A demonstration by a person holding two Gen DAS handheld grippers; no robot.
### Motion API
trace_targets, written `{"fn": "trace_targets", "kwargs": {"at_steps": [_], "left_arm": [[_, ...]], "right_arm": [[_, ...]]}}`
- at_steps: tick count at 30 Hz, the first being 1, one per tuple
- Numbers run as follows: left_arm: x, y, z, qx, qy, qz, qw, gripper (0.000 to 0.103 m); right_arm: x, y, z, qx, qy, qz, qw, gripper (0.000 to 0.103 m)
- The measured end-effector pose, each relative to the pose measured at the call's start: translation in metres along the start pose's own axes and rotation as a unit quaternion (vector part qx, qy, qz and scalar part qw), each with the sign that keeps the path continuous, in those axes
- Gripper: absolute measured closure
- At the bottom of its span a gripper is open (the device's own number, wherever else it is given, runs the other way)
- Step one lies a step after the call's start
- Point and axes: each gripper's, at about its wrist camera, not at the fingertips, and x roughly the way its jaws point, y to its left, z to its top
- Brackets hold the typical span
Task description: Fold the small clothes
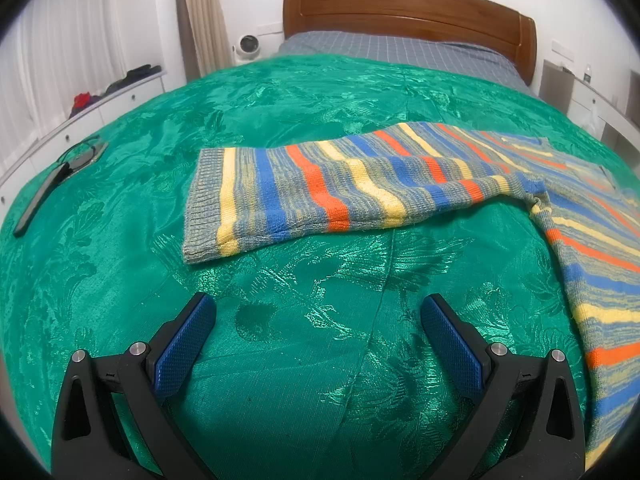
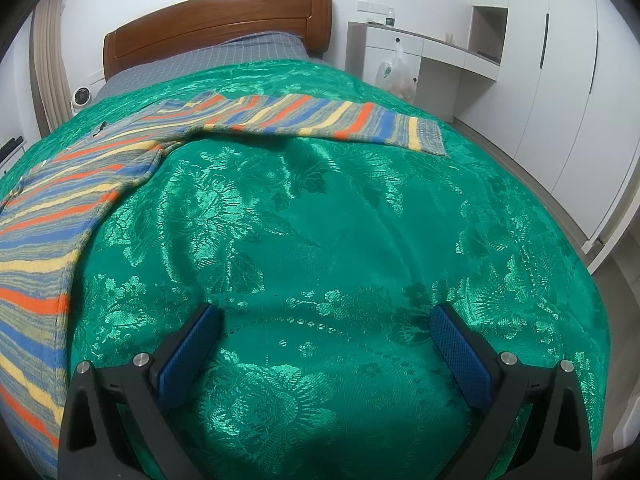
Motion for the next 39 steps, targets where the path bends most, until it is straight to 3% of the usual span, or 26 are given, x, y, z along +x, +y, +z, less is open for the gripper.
{"fn": "trace_targets", "kwargs": {"at_steps": [18, 24, 32, 39], "left_arm": [[0.002, 0.000, 0.000, -0.001, 0.006, -0.006, 1.0000, 0.000], [0.005, 0.000, 0.006, 0.023, 0.032, -0.022, 0.9990, 0.000], [0.016, 0.005, 0.022, 0.016, 0.113, -0.048, 0.9923, 0.000], [0.012, 0.000, 0.016, 0.028, 0.103, -0.035, 0.9937, 0.000]], "right_arm": [[0.000, 0.001, 0.000, -0.001, 0.001, -0.001, 1.000, 0.000], [0.000, 0.001, 0.000, -0.002, 0.003, 0.000, 1.000, 0.000], [0.002, -0.001, 0.000, -0.004, 0.003, 0.002, 1.000, 0.000], [0.002, -0.002, 0.002, -0.005, 0.007, 0.003, 1.000, 0.000]]}}
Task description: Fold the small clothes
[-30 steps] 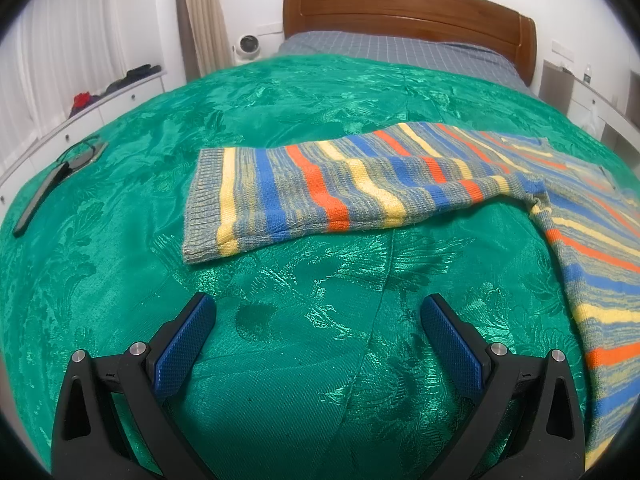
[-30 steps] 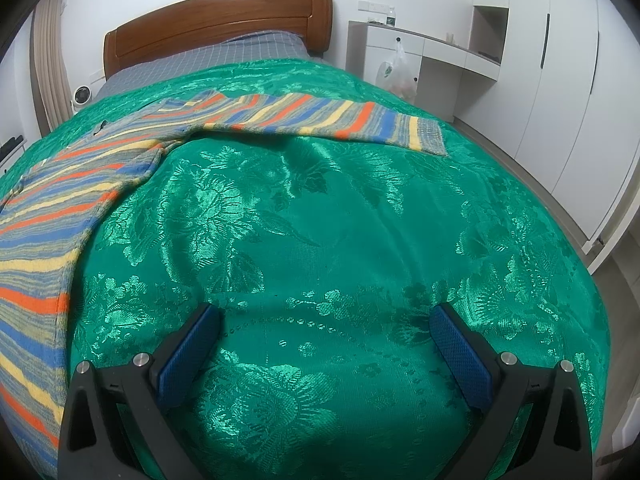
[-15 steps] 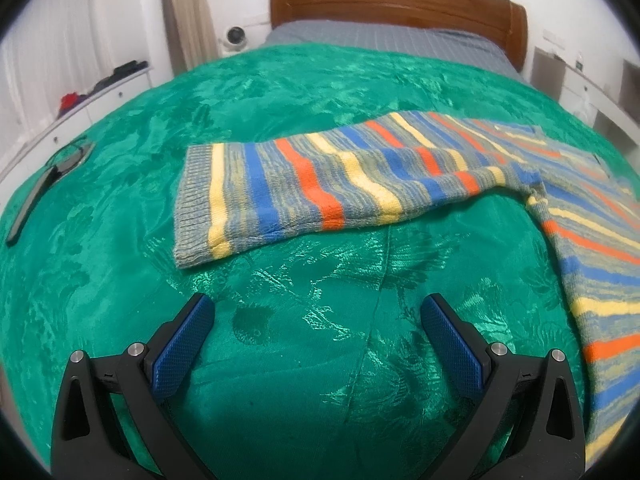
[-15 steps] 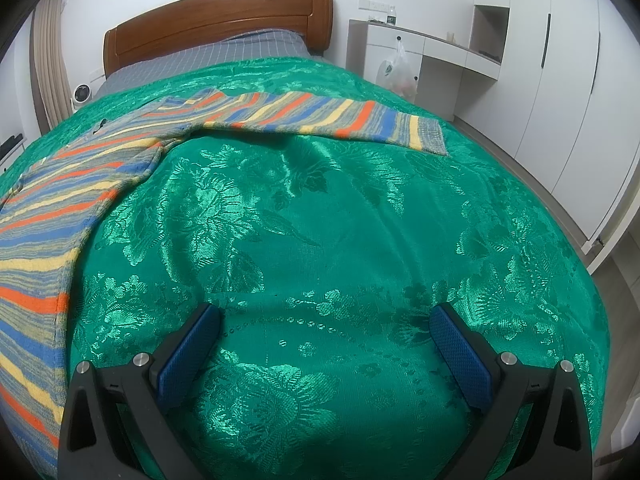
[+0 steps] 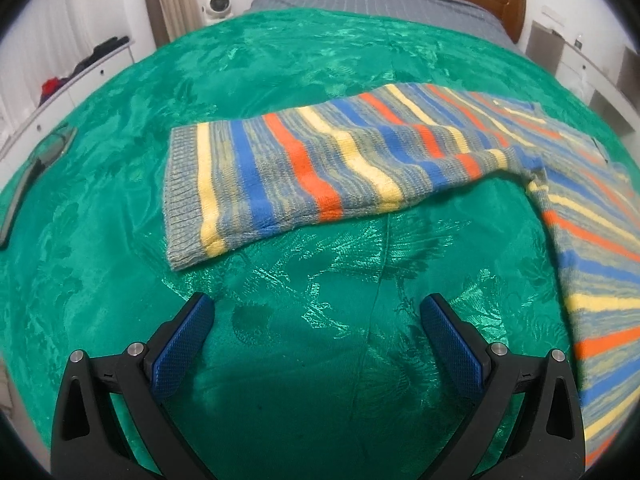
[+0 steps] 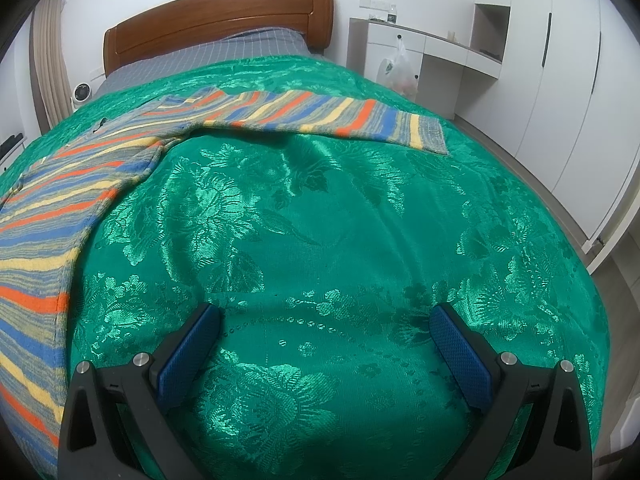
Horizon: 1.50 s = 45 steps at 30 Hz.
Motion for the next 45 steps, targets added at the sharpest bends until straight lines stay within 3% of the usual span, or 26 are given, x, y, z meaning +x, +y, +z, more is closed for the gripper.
{"fn": "trace_targets", "kwargs": {"at_steps": [6, 11, 14, 19, 22, 24, 27, 28, 31, 37, 39, 41, 43, 45], "left_arm": [[-0.016, 0.007, -0.006, -0.004, -0.001, -0.011, 0.9999, 0.000], [-0.061, 0.015, -0.030, 0.001, -0.029, -0.026, 0.9992, 0.000], [-0.093, 0.019, -0.050, -0.008, -0.056, -0.050, 0.9972, 0.000], [-0.118, 0.019, -0.072, -0.035, -0.070, -0.070, 0.9945, 0.000], [-0.124, 0.017, -0.079, -0.061, -0.068, -0.082, 0.9925, 0.000], [-0.128, 0.017, -0.081, -0.070, -0.069, -0.086, 0.9914, 0.000], [-0.132, 0.016, -0.080, -0.068, -0.069, -0.079, 0.9921, 0.000], [-0.133, 0.016, -0.079, -0.066, -0.070, -0.075, 0.9926, 0.000], [-0.136, 0.019, -0.078, -0.061, -0.074, -0.060, 0.9936, 0.000], [-0.128, 0.021, -0.082, -0.061, -0.064, -0.041, 0.9952, 0.000], [-0.122, 0.020, -0.087, -0.063, -0.058, -0.038, 0.9956, 0.000], [-0.117, 0.018, -0.091, -0.063, -0.055, -0.036, 0.9959, 0.001], [-0.115, 0.015, -0.095, -0.056, -0.063, -0.028, 0.9960, 0.000], [-0.115, 0.012, -0.101, -0.047, -0.078, -0.013, 0.9957, 0.000]], "right_arm": [[0.002, -0.001, 0.003, -0.002, 0.004, 0.002, 1.000, 0.000], [0.001, -0.001, 0.010, -0.009, 0.022, 0.006, 1.000, 0.000], [-0.008, -0.013, 0.025, 0.002, 0.035, 0.034, 0.999, 0.001], [-0.023, -0.066, 0.062, 0.093, -0.001, 0.101, 0.991, 0.001], [-0.006, -0.113, 0.095, 0.190, 0.009, 0.159, 0.969, 0.001], [0.021, -0.150, 0.110, 0.274, 0.034, 0.190, 0.942, 0.003], [0.057, -0.179, 0.119, 0.346, 0.069, 0.230, 0.907, 0.021], [0.068, -0.186, 0.120, 0.363, 0.079, 0.235, 0.898, 0.029], [0.095, -0.197, 0.121, 0.399, 0.104, 0.244, 0.878, 0.041], [0.124, -0.193, 0.131, 0.389, 0.143, 0.245, 0.876, 0.052], [0.131, -0.191, 0.131, 0.392, 0.149, 0.246, 0.874, 0.065], [0.132, -0.188, 0.130, 0.385, 0.159, 0.249, 0.874, 0.095], [0.128, -0.180, 0.137, 0.359, 0.162, 0.244, 0.886, 0.098], [0.107, -0.170, 0.159, 0.321, 0.132, 0.223, 0.911, 0.099]]}}
